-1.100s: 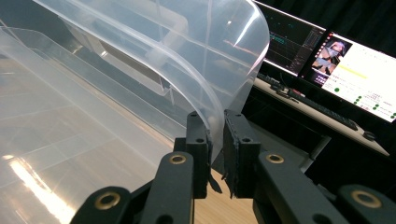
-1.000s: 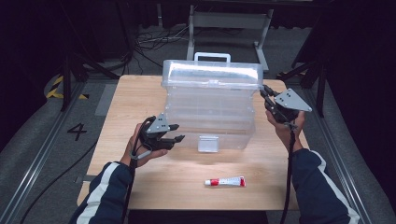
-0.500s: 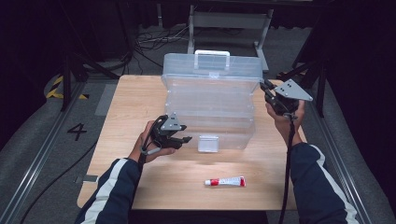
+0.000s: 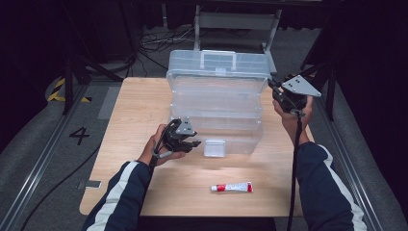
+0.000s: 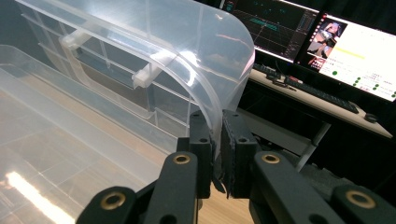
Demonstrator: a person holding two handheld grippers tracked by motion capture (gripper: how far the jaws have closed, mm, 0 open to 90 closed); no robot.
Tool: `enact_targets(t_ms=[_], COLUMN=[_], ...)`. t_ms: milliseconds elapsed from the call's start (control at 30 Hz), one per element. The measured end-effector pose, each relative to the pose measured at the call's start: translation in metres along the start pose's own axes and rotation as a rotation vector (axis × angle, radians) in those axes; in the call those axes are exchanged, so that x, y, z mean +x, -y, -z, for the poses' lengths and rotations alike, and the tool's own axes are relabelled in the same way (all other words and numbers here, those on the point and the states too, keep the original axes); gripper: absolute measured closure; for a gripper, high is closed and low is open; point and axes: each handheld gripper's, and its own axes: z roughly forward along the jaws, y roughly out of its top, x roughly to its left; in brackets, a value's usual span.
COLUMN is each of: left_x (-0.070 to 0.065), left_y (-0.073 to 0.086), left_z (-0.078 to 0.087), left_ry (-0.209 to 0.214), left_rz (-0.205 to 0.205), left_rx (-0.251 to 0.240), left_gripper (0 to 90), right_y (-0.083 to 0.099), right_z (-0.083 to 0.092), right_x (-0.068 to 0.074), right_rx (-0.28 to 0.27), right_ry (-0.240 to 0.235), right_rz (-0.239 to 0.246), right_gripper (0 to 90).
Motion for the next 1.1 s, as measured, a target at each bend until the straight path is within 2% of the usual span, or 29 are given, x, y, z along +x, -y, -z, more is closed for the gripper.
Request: enact_targets(t_ms=[200,267,400,467,567,633,700,833,1100], left_x=[0.002,0.004,0.005,0.005,0.003,-0.001,-0.003,-0.006,-0.007], left_y=[-0.002,-0.003,-0.002,0.000,0.003,0.001,0.000,0.004,0.009], left_z=[0.001,0.002,0.006,0.012,0.014,0.014,0.016,0.021,0.026], left_ry=[0.020,0.041,0.042,0.064,0.095,0.082,0.091,0.113,0.108], left_rz=[-0.023,-0.010,-0.025,-0.019,-0.029,-0.055,-0.078,-0.077,-0.078], left_rx=[0.025,0.031,0.051,0.052,0.043,0.070,0.090,0.104,0.106], left_gripper=[65.2,67.6,69.1,71.9,74.2,74.8,76.0,76.9,76.8], right_y=[-0.001,-0.001,0.001,0.002,0.002,0.002,0.000,0.000,-0.003], right_z=[-0.002,-0.002,0.002,0.005,0.009,0.010,0.011,0.018,0.022], right_x=[0.000,0.000,0.003,0.006,0.005,0.006,0.007,0.010,0.012], right_rx=[-0.001,-0.001,-0.005,-0.009,-0.012,-0.010,-0.007,-0.006,0.003], right_ry=[0.012,0.008,0.020,0.028,0.014,0.012,0.009,-0.007,-0.012], right_rz=[-0.004,-0.011,-0.017,-0.014,-0.031,-0.024,-0.029,-0.047,-0.053], right_gripper=[84.4,84.3,84.3,84.2,84.2,84.2,84.2,83.9,83.8])
